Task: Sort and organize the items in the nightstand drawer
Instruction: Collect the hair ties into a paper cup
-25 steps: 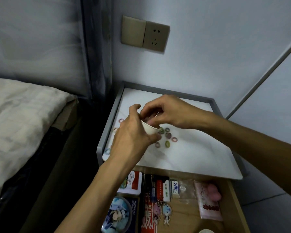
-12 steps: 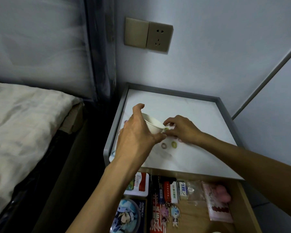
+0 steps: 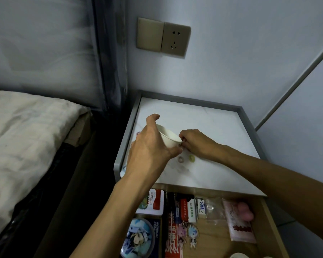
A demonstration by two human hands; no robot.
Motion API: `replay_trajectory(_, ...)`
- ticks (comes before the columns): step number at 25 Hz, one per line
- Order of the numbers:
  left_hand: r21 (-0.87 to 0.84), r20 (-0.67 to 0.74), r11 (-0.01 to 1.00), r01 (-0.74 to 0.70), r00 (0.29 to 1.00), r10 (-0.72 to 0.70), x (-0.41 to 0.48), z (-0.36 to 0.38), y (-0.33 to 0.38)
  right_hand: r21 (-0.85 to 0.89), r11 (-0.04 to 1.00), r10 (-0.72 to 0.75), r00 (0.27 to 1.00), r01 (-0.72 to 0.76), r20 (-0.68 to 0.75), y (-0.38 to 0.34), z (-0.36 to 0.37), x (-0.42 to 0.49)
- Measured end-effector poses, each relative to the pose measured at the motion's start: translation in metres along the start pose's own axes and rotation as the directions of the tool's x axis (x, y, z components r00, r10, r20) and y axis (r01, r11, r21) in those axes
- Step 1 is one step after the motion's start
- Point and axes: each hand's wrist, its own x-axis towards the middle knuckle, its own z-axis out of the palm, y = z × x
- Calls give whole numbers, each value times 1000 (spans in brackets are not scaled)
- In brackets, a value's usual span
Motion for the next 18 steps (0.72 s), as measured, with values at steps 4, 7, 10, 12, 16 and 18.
replay_trajectory(4,-18,-3,1000,1,1000,-1,-2,-2,0,3,1000,-1,1000,1,4,-8,-16,-5)
replay_trajectory(7,-14,-14,1000,-10,1000,9,-1,-2,-2,27,991,-119,968,128,-222,-27,-48,-12)
replay_trajectory(10,3,-15,1000,-13,1000,13,-1,1,-1,182,939,-225,922,291,-314,-64,-82,-28)
replay_trajectory(12,-17,-9,1000,-17,1000,17,-1,4,1,173,919,-314,923,354,-223,-83,-89,-38)
replay_trajectory(16,-50,8,998,-24,1000,24,-2,8,4,153,922,-342,933,355,-110,-89,-90,-51)
replay_trajectory(18,-43,-3,999,-11,1000,11,-3,7,4,280,915,-237,948,291,-210,-77,-95,-55)
